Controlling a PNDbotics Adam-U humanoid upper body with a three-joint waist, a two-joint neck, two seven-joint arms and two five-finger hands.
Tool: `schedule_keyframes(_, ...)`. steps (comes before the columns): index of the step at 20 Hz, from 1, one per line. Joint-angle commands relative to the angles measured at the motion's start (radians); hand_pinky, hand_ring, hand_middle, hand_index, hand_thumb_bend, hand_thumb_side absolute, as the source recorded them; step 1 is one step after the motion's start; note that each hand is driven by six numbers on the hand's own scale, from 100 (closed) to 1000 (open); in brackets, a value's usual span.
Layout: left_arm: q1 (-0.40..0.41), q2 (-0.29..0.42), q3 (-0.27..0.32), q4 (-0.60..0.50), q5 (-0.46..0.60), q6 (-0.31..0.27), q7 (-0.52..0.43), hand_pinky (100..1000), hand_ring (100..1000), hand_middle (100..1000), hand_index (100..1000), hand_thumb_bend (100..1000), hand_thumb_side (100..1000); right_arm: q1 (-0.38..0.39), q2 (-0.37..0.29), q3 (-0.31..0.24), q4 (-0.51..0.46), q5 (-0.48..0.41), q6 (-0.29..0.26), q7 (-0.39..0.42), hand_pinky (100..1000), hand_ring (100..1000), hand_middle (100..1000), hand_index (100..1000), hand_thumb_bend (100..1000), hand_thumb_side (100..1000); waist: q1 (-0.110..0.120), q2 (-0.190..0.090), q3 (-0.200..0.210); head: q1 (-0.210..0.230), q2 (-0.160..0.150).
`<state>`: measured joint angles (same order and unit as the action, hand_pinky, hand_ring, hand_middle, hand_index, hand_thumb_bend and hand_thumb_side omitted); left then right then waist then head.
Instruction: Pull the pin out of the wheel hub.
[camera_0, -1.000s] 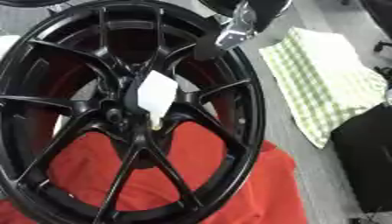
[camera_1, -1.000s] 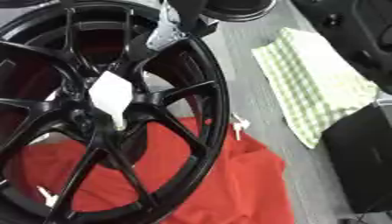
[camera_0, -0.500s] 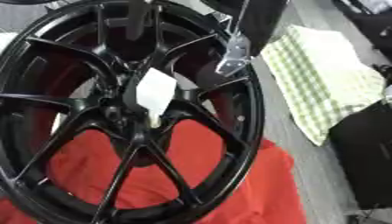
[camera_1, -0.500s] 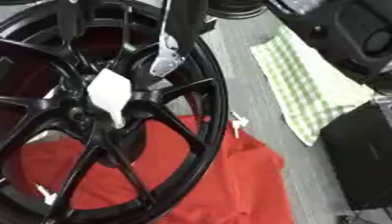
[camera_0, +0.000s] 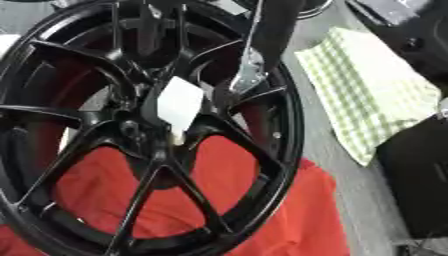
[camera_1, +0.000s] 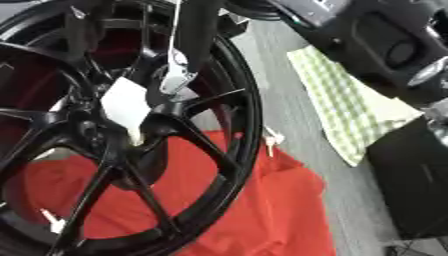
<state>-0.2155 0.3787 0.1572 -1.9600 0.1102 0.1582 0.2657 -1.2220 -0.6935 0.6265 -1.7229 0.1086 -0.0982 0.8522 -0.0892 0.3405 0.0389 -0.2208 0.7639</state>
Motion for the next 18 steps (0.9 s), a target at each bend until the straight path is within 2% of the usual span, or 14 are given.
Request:
schedule_keyframes(1, -0.014, 0.011, -0.001, -0.012, 0.001, -0.002, -0.003, 710, 687, 686, 735, 100, 861, -0.010, -0.007, 0.001, 0.012, 0.027, -0.002, -0.013, 876, 817, 737, 828, 502, 241, 0.004, -0.015, 0.002, -0.005, 0.006)
schedule_keyframes(18, -0.029, 0.006, -0.005, -0.013, 0.003, 0.000, -0.011, 711, 690, 687, 736, 100, 862, 0.005, 0.009, 0.029, 0.039, -0.016, -0.004, 0.006, 872, 811, 707, 799, 504, 257, -0.001, -0.007, 0.027, 0.007, 0.006)
